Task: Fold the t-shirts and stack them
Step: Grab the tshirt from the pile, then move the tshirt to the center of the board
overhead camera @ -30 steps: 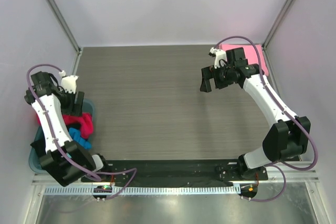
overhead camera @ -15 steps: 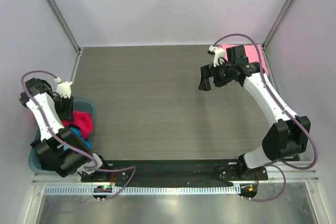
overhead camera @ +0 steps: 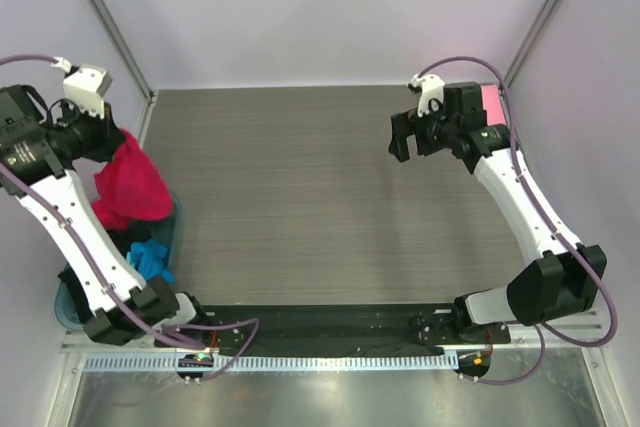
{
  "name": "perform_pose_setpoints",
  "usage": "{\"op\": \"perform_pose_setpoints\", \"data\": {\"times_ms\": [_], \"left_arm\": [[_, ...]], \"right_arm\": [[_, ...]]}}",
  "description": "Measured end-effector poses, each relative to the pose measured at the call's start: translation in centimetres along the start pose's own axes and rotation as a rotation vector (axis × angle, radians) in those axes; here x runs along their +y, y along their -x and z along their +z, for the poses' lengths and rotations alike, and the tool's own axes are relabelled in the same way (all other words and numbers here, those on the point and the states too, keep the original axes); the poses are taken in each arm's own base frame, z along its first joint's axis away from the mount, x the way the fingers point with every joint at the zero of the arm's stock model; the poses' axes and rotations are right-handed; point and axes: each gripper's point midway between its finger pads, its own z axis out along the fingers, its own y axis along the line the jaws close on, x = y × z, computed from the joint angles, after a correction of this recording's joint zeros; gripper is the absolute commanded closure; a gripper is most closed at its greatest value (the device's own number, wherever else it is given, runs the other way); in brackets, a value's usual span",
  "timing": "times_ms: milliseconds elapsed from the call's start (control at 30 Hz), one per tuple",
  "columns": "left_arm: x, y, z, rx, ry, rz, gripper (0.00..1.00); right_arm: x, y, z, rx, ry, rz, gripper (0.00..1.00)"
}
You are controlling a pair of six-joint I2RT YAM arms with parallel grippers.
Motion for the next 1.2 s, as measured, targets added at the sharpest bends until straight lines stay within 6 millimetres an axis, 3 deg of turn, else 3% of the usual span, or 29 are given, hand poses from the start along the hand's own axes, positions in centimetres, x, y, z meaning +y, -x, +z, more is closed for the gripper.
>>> {"op": "perform_pose_setpoints", "data": {"times_ms": [100, 233, 333, 433, 567, 667, 833, 1067, 1133, 1200], "left_arm": [[-3.3, 5.2, -1.9, -0.157, -0.046, 0.092, 1.0], [-9.2, 11.4, -3.4, -0.35, -0.196, 0.169, 1.0], [-13.9, 14.9, -3.8, -0.434, -0.365, 0.181, 1.0], [-17.7, 17.2, -2.7, -0.463, -0.514, 0.182, 1.0], [-23.2, 16.6, 0.9, -0.377, -0.695, 0.162, 1.0], [-27.2, 14.1, 4.2, -0.246, -0.8, 0.138, 1.0], [-32.3, 10.0, 10.6, -0.016, -0.894, 0.032, 1.0], [-36.3, 7.8, 20.3, 0.152, -0.874, -0.083, 1.0], [-36.3, 8.0, 22.5, 0.158, -0.833, -0.095, 1.0], [-35.8, 8.2, 23.5, 0.152, -0.797, -0.1, 1.0]], "right_arm": [[-0.6, 2.2, -0.5, -0.064, -0.038, 0.02, 0.0], [-1.5, 3.7, -0.8, -0.099, -0.055, 0.061, 0.0], [-2.5, 4.5, -0.9, -0.119, -0.076, 0.093, 0.0], [-3.1, 5.6, -1.5, -0.146, -0.095, 0.087, 0.0], [-3.5, 6.6, -2.7, -0.181, -0.124, 0.05, 0.0], [-3.5, 7.0, -4.0, -0.208, -0.141, 0.01, 0.0], [-2.6, 6.9, -6.9, -0.251, -0.15, -0.043, 0.0], [0.0, 6.1, -10.1, -0.27, -0.066, -0.135, 0.0], [0.5, 5.6, -10.8, -0.266, -0.05, -0.16, 0.0], [0.7, 5.2, -11.2, -0.258, -0.044, -0.184, 0.0]]}}
